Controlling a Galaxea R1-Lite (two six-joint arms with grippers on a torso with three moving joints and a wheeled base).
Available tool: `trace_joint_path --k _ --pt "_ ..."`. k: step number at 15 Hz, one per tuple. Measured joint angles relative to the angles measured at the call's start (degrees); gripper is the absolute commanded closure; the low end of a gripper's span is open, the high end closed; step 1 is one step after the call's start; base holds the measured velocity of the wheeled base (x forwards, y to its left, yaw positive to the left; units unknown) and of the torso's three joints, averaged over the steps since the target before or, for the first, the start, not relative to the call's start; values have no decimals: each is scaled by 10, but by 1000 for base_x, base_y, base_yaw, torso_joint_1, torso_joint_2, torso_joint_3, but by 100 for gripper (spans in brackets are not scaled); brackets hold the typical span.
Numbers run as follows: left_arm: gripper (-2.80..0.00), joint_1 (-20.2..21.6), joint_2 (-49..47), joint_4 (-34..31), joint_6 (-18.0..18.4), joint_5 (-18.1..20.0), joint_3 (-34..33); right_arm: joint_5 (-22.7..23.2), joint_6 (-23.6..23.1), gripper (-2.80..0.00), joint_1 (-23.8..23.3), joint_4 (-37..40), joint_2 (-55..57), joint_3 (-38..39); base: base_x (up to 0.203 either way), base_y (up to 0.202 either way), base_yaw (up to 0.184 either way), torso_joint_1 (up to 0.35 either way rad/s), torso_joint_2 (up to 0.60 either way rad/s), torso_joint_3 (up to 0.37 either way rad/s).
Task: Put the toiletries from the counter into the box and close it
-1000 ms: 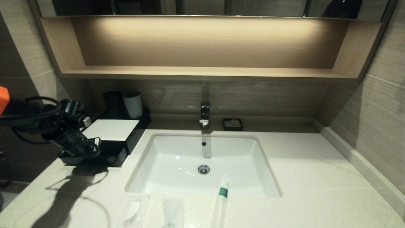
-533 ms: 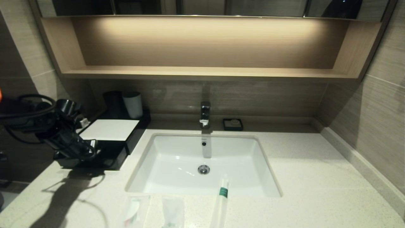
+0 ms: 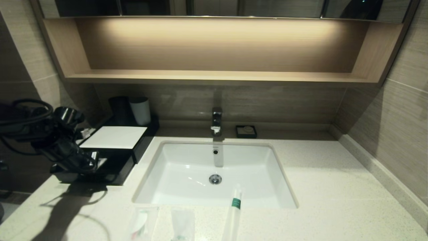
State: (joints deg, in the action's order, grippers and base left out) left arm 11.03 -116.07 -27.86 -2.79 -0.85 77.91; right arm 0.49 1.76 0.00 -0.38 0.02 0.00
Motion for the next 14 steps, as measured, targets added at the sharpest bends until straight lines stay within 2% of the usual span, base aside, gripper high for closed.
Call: trace_joint_path --k 14 --pt "0 5 42 2 0 2 -61 0 0 0 0 0 0 0 0 0 0 0 0 0"
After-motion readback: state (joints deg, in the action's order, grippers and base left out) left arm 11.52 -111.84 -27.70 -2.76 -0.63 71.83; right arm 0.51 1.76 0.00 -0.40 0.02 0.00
